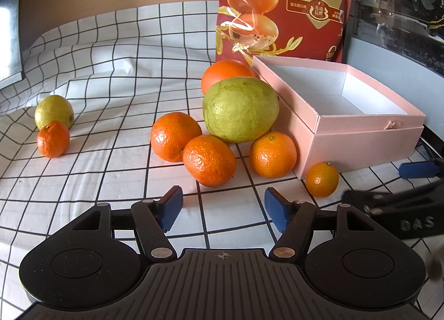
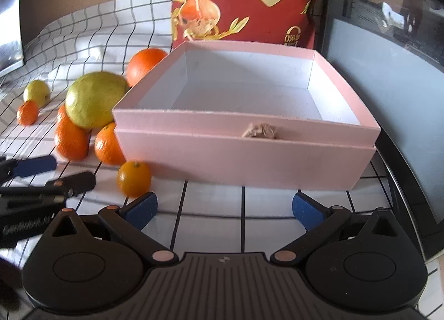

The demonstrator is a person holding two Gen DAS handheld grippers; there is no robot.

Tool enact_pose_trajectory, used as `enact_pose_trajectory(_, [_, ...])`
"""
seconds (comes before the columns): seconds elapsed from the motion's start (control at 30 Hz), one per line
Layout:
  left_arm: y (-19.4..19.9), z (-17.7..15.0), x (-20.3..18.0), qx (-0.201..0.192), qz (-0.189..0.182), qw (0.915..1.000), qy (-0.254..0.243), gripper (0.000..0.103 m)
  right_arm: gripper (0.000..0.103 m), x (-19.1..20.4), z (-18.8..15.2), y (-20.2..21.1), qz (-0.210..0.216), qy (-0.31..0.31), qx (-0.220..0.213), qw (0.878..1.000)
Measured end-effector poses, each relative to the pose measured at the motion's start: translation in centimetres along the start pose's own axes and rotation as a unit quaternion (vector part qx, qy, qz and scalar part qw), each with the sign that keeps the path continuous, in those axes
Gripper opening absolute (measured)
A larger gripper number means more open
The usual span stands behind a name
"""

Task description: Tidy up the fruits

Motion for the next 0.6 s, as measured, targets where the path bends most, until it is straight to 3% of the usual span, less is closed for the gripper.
enact_pose_trajectory(0.23, [0.0, 0.0, 0.1, -0.004, -0.01, 0.9998, 0.014, 0.069, 0.103, -0.1, -0.6, 0.8, 0.018, 0.022, 0.028, 0.999])
enact_pose_trajectory(0.33, [0.9, -0.4, 1.4, -0.016, -0.04, 0.9981, 0.044, 0.056, 0.103, -0.1, -0.8, 1.1, 0.021, 0.023, 0.012, 0.999])
enact_pose_trajectory(0.43, [2.4, -0.8, 3.4, -0.037, -0.071, 0.9923, 0.094, 0.056, 0.103, 0.7, -1.2, 1.7, 0.04, 0.04, 0.011, 0.998])
enact_pose_trajectory(0.6, [5.4, -0.3, 6.2, -0.081, -0.076, 0.9854, 0.129, 0.056, 0.09, 3.2, -0.8, 2.6, 0.065, 0.061, -0.012, 0.996])
Point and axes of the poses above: each gripper's, at about its wrist camera, not at the fingertips, and y roughly against the way its jaws point, x to its left, z to its top, the point moved 8 cm from there along -y, roughly the way its jaws point, and after that the axes turned 3 degrees about -y, right-handed, at the moved point
